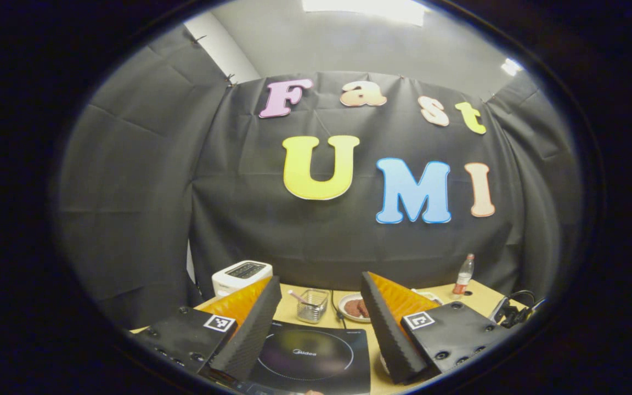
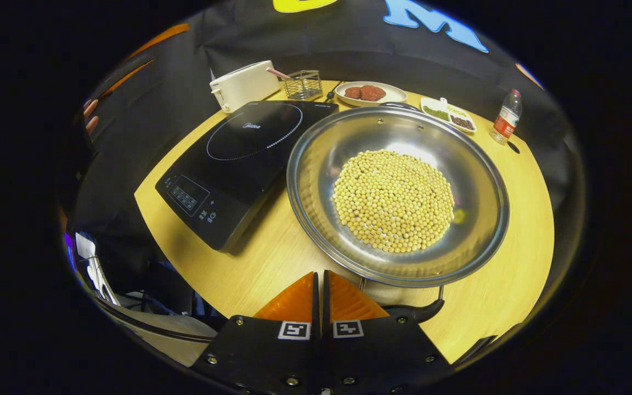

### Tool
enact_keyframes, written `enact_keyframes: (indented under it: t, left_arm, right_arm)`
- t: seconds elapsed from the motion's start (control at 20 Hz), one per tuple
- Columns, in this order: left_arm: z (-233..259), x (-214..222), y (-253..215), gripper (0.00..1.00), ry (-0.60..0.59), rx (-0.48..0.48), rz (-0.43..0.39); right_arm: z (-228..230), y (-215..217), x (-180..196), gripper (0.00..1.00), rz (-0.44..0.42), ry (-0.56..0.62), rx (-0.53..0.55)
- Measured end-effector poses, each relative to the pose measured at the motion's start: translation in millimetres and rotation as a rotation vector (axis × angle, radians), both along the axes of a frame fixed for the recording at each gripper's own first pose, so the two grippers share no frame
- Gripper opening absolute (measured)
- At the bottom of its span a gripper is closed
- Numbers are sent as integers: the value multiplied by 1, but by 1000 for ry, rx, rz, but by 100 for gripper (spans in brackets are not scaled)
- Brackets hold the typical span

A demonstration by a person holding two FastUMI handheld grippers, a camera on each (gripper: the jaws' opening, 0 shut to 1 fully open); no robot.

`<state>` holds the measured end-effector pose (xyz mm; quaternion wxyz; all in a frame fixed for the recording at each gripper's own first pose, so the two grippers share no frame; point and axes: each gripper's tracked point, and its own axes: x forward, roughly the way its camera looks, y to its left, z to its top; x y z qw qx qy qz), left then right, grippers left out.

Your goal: First push the handle of the pot to place it horizontally, then grasp the pot with both hands and set it on the induction cooktop.

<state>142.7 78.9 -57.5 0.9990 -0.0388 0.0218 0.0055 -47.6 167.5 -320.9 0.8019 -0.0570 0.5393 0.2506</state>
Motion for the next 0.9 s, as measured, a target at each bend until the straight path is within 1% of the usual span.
enact_keyframes:
  t: [0.3, 0.65, 0.9]
  left_arm:
    - [-2, 7, -28, 99, 14, 1, -13]
    - [4, 6, -64, 99, 12, 21, 19]
    - [5, 3, -83, 99, 16, 43, 49]
  right_arm:
    - [1, -34, 4, 1, -31, -1, -14]
    - [-4, -80, 15, 1, -21, -8, -22]
    - [-8, -113, 31, 1, -24, -17, -34]
